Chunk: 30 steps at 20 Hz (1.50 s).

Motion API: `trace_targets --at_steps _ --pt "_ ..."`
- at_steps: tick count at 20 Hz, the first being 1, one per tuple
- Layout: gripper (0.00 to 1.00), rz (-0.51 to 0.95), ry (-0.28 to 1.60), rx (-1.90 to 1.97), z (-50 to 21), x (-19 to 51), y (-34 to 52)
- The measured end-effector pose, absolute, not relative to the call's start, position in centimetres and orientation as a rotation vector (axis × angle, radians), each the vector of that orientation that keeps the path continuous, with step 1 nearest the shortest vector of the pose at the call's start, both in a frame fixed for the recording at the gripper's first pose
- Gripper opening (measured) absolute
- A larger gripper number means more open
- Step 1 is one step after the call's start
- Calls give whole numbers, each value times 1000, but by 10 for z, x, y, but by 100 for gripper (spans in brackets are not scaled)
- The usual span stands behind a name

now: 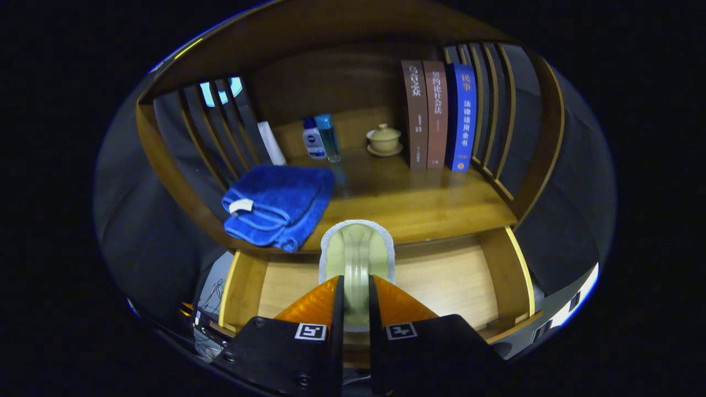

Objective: Pull open the drawer, take out the items inside it, and place them on the countertop above the cabinet.

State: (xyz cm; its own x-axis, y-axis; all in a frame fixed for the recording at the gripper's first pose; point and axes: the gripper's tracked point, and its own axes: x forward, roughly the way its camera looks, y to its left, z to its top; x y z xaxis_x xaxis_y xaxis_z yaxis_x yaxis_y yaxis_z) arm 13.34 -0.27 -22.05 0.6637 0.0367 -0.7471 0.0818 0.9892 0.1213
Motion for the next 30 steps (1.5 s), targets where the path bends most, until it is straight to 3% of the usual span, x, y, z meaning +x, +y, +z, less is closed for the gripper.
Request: trace_targets --at_steps 5,13,21,22,26,27,30 --pt "25 -46 810 143 -203 197 -11" --pt "25 -84 890 135 -240 279 -17" --pt "24 -107 979 103 -281 306 -21" --pt "29 -102 965 113 -285 311 -20" --pt "92 -101 927 110 -269 312 -21" --pt "91 -95 922 107 -267 310 -19" --pt "98 -92 906 108 -259 302 -17"
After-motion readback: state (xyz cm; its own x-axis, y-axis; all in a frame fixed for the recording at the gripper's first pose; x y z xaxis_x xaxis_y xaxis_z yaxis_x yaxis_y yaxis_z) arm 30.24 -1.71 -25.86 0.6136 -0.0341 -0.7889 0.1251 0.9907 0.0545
